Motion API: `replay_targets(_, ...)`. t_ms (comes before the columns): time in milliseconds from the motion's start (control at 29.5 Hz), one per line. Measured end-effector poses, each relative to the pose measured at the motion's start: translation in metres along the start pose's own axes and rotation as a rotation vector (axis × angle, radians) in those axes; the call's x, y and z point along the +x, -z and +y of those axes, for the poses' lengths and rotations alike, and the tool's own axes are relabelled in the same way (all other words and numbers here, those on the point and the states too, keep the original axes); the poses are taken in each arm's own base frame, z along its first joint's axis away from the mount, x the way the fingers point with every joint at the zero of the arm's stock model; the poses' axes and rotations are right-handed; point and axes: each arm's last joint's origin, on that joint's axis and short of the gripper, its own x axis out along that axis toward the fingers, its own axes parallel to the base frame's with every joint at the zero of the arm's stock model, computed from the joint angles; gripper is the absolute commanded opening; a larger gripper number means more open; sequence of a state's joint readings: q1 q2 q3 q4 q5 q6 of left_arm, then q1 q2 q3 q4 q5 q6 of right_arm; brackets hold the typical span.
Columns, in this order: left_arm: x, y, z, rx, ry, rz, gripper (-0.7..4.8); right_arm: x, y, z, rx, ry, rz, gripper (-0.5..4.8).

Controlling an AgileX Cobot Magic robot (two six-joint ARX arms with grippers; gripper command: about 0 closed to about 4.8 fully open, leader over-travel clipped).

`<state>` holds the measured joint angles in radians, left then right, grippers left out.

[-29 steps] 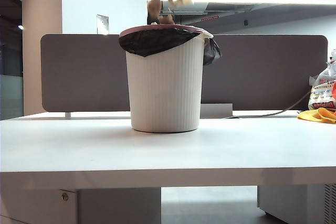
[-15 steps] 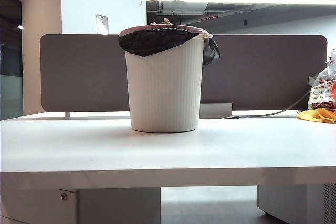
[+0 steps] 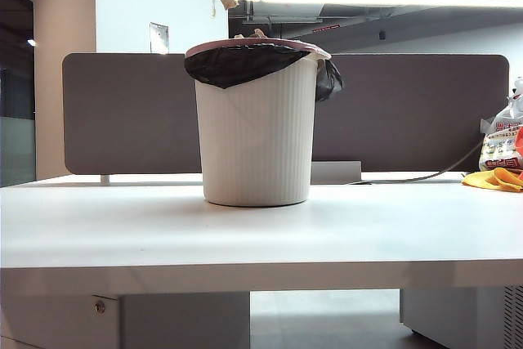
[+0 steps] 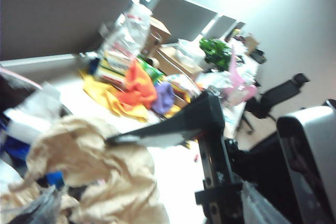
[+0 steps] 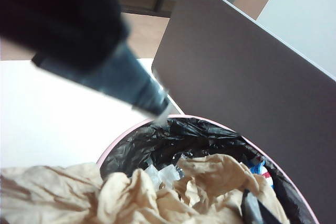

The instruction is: Pick up all the trash on the table and put it in the trash can.

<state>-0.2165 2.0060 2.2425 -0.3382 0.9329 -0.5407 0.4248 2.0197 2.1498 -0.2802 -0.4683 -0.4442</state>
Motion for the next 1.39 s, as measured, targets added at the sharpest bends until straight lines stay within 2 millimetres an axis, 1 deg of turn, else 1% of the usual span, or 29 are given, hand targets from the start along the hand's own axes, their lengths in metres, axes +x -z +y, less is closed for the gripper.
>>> replay_targets(271,0.004,0.006,0.008,-0.092,0.033,0.055,4.79,-0.015,-0.022,0.001,-0.039,-0.003,-0.063,4.4)
replay_targets(373,0.006,0.008,0.011,-0.117,0.042,0.07,4.79,-0.015,-0.024,0.003,-0.04,-0.011,-0.071,4.4)
replay_targets(441,0.008,0.01,0.012,-0.133,0.048,0.078,4.79,-0.014,-0.024,0.005,-0.033,-0.048,-0.079,4.4)
replay_targets(611,0.011,0.012,0.009,-0.14,0.083,0.103,4.79,-0.01,-0.027,0.014,-0.031,-0.081,-0.087,4.39)
replay_targets(645,0.012,0.012,0.008,-0.143,0.087,0.106,4.42,-0.01,-0.028,0.015,-0.031,-0.085,-0.089,4.4)
replay_targets(679,0.012,0.012,0.008,-0.143,0.087,0.106,2.37,-0.01,-0.028,0.015,-0.031,-0.085,-0.089,4.4)
replay_targets(713,0.012,0.012,0.009,-0.142,0.084,0.104,1.01,-0.01,-0.028,0.015,-0.031,-0.084,-0.088,4.4)
replay_targets(747,0.012,0.012,0.009,-0.143,0.084,0.104,-0.04,-0.01,-0.027,0.015,-0.031,-0.084,-0.088,4.4)
replay_targets(848,0.012,0.012,0.009,-0.142,0.076,0.098,-0.05,-0.013,-0.028,0.015,-0.025,-0.084,-0.076,4.4)
replay_targets(950,0.012,0.008,0.01,-0.115,0.015,0.035,-0.05,-0.024,-0.038,0.015,-0.023,-0.075,-0.069,4.4)
replay_targets(1018,0.012,0.004,0.01,-0.079,-0.019,-0.019,-0.05,-0.034,-0.046,0.014,-0.027,-0.019,-0.051,4.4)
replay_targets(1120,0.012,-0.004,0.01,-0.003,-0.129,-0.155,-0.05,-0.049,-0.048,0.009,-0.01,0.112,0.046,4.4)
replay_targets(1188,0.013,-0.007,0.013,0.054,-0.168,-0.207,-0.05,-0.058,-0.051,0.005,0.003,0.137,0.064,4.4)
replay_targets(1289,0.02,-0.006,0.025,0.096,-0.172,-0.239,-0.05,-0.074,-0.06,0.003,0.051,0.163,0.054,4.39)
replay_targets(1357,0.03,0.001,0.041,0.09,-0.175,-0.227,0.01,-0.083,-0.069,0.005,0.085,0.172,0.028,4.34)
replay_targets(1391,0.035,0.005,0.047,0.077,-0.178,-0.212,0.26,-0.087,-0.074,0.006,0.097,0.173,0.016,4.2)
